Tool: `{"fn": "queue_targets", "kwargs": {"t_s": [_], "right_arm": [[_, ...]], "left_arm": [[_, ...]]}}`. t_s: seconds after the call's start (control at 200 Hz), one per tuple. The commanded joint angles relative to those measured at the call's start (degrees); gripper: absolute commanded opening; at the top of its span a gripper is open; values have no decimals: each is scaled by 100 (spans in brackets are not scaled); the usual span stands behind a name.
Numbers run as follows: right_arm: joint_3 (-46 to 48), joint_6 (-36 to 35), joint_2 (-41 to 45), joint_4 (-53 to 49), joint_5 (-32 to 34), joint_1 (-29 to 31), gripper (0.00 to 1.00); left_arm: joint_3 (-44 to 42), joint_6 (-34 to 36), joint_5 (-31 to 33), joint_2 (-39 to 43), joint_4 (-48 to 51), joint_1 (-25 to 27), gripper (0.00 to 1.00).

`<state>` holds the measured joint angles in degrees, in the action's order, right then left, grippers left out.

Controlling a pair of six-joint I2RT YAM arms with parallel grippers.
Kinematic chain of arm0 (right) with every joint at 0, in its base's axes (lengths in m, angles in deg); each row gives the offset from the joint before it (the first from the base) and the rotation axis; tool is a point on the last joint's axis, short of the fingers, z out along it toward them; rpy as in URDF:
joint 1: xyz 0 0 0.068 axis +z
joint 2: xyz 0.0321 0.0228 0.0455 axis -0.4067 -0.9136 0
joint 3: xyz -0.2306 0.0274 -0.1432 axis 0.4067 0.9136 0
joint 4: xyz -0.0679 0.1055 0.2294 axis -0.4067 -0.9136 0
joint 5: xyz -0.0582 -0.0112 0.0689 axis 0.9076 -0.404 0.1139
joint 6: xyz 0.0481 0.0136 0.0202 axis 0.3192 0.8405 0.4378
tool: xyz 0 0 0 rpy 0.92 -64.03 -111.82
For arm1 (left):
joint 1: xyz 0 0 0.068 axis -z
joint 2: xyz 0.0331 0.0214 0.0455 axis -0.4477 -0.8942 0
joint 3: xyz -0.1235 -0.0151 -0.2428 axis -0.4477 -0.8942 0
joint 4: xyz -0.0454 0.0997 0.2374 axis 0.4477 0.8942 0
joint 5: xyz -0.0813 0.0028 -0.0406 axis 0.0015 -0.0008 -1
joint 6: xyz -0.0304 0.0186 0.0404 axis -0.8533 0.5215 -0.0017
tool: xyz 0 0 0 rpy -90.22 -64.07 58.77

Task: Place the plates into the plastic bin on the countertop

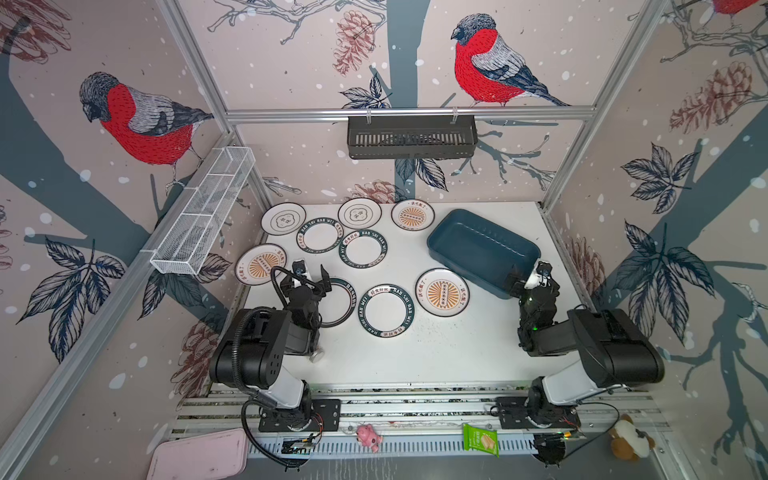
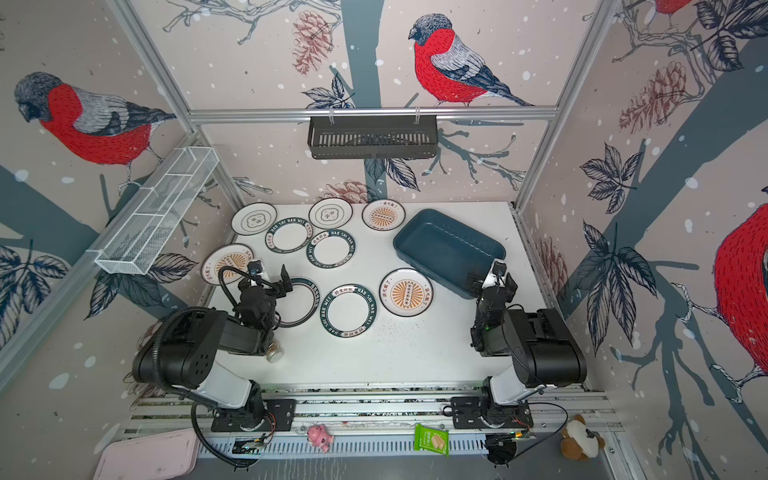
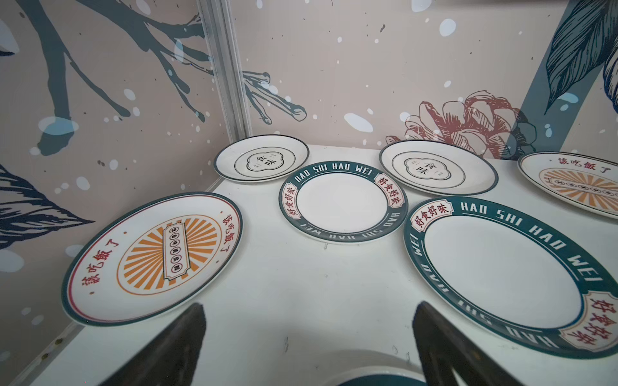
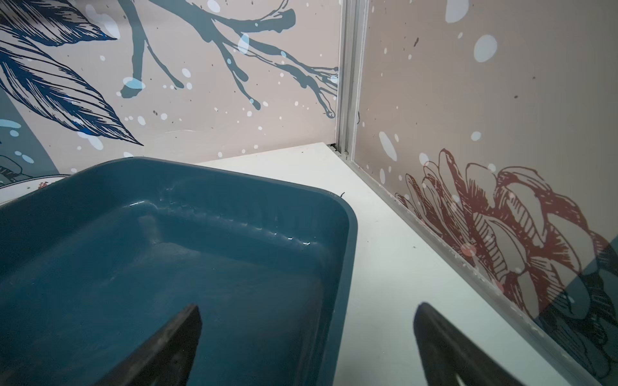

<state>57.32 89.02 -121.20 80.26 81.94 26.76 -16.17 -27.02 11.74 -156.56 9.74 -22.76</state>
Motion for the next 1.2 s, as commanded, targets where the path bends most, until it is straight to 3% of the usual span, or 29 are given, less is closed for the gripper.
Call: {"fn": "queue_targets", "kwargs": {"t_s": [0.0,0.886,0.961,1.051,1.131,1.191], "right_arm": [[-8,-40,20,174,-7,7,99],[33,-61,103,216,157,67,99],[-138,-192,531,-434,255,188,100],[-537,-386,1349,-1654,371,418,100],[-950,-23,2167,-2748,129,579,99],[-1274,393,2622,-3573,-211,668,99]], "left_arm": [[0,64,-41,13,-193,-6,96],[-29,88,-69,37,-233,-1,96],[11,174,-161,328,16,47,96],[251,378,-98,1120,1043,231,97],[743,249,-98,1954,2357,483,96],[1217,-208,-631,2435,3344,552,97]]}}
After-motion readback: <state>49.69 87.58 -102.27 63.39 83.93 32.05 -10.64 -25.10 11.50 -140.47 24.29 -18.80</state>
